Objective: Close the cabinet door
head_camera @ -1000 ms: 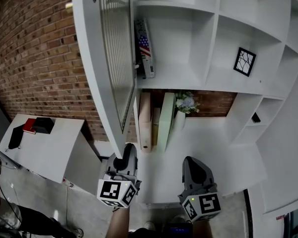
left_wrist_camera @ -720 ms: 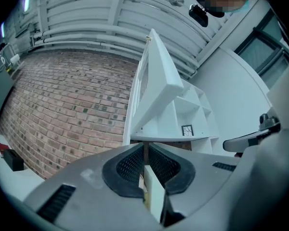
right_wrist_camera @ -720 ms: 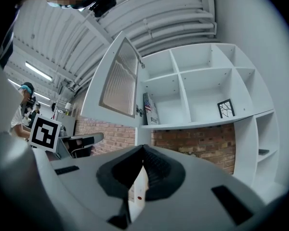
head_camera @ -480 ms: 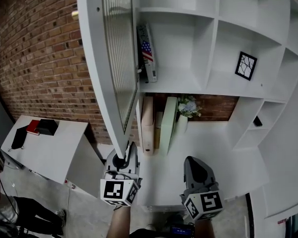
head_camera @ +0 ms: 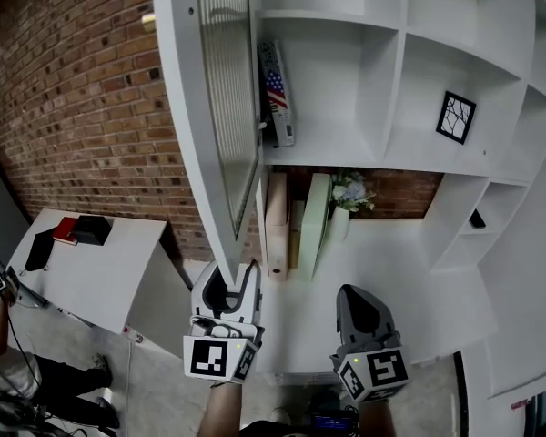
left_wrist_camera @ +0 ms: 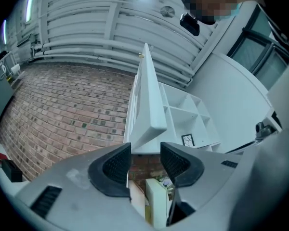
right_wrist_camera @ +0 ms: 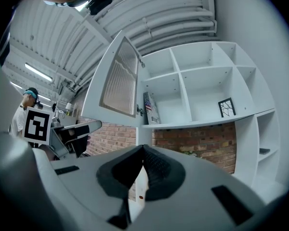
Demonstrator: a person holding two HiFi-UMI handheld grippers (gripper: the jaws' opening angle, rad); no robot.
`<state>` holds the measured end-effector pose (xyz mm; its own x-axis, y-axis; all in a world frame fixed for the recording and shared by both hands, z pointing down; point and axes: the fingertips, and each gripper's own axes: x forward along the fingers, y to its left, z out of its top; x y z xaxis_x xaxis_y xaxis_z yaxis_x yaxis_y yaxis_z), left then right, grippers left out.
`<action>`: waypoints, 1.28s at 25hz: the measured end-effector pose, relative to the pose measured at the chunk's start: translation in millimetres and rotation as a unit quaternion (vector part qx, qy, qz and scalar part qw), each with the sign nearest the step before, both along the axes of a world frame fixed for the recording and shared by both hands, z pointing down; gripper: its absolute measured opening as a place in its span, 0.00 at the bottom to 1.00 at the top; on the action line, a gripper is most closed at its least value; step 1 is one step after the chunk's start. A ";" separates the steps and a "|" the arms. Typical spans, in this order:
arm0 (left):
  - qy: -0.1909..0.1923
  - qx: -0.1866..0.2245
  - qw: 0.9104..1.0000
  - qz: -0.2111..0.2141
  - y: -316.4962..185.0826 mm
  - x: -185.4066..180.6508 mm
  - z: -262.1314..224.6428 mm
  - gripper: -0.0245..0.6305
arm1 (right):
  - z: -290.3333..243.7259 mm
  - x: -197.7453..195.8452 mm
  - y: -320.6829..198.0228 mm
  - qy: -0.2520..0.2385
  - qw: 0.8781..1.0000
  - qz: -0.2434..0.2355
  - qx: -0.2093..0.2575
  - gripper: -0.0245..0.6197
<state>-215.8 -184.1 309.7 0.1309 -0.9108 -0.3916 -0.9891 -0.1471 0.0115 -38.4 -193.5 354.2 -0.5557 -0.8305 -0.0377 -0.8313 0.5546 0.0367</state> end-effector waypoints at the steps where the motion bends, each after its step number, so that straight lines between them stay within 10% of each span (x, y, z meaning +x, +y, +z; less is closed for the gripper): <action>1: 0.001 0.011 1.000 0.001 3.6 -0.9 -2.7 0.29 | -0.9 -1.3 1.6 -0.001 1.000 -0.002 0.002 0.04; 32: -0.003 0.059 0.998 0.032 17.8 33.5 -25.7 0.24 | -2.2 16.7 15.8 0.002 1.000 -0.008 0.008 0.04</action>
